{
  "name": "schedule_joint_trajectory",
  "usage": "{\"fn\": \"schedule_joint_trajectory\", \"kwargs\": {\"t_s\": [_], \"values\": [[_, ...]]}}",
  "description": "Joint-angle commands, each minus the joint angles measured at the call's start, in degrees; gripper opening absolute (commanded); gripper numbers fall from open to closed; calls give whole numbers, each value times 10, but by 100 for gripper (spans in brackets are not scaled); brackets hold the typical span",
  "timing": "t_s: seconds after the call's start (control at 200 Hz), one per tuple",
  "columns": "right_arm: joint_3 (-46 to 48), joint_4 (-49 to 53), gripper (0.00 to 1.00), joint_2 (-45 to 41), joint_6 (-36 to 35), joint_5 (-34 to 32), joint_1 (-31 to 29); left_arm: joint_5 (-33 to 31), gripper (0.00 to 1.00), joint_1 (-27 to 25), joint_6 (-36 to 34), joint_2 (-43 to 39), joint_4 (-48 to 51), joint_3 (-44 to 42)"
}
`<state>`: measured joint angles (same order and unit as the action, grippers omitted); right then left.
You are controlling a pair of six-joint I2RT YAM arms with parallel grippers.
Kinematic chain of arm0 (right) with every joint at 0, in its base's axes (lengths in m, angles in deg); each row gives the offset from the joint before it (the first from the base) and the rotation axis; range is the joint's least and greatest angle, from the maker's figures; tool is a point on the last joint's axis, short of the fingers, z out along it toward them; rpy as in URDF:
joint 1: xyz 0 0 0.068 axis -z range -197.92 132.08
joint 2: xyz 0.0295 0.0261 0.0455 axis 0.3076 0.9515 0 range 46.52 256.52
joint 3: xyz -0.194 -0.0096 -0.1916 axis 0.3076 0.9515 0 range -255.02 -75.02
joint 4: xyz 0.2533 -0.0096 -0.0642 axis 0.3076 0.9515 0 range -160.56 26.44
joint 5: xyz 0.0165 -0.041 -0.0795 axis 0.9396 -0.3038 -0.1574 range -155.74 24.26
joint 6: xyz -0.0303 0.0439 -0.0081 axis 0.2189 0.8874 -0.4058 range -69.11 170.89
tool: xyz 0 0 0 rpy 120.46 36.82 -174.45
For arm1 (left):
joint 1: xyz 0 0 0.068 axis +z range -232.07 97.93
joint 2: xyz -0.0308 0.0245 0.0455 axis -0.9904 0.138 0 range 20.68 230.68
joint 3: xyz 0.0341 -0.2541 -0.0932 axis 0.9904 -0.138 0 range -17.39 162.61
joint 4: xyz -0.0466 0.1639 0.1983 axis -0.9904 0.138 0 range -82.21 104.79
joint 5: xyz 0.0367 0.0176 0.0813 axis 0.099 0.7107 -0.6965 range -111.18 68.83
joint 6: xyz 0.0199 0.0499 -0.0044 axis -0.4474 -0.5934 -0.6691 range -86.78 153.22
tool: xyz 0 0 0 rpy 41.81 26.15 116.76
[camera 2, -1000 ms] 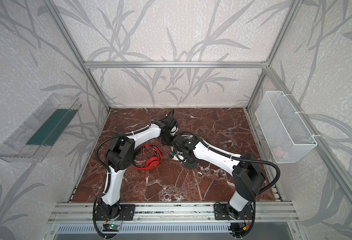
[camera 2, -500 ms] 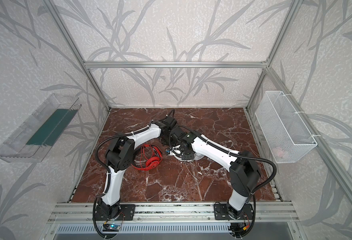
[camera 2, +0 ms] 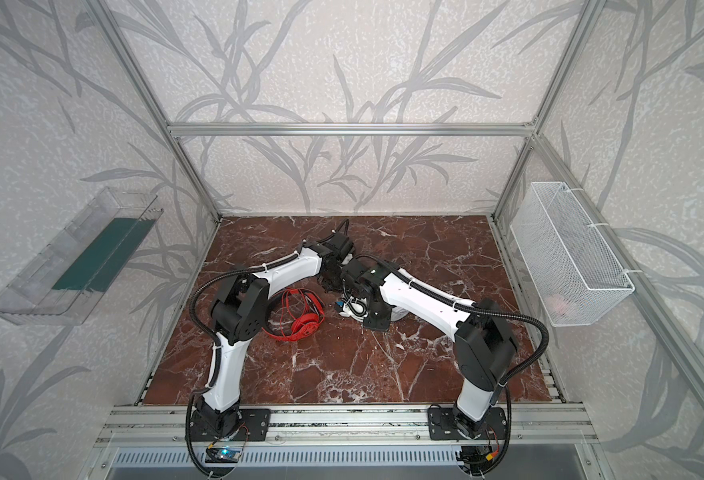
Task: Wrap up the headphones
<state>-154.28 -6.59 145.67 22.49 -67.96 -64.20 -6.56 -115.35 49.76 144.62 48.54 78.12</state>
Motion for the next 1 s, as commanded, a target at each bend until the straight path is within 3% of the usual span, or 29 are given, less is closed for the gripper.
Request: {"fn": "schedule_joint_trajectory", "kwargs": {"t_s": [0.0, 0.15, 0.32, 0.605, 1.0], "values": [[47, 13, 0, -36, 168, 24, -5, -12, 3, -4, 2, -12, 30, -15], [109, -47, 2, -51, 288, 59, -5, -10, 3, -5, 3, -9, 33, -15], [166, -111, 4, -51, 355, 57, -5, -8, 4, -4, 1, -10, 36, -15], [213, -179, 16, -27, 384, 36, -5, -9, 4, -5, 2, -6, 37, -15], [246, -197, 32, -36, 410, 44, -5, -7, 4, -4, -1, -3, 38, -15]]}}
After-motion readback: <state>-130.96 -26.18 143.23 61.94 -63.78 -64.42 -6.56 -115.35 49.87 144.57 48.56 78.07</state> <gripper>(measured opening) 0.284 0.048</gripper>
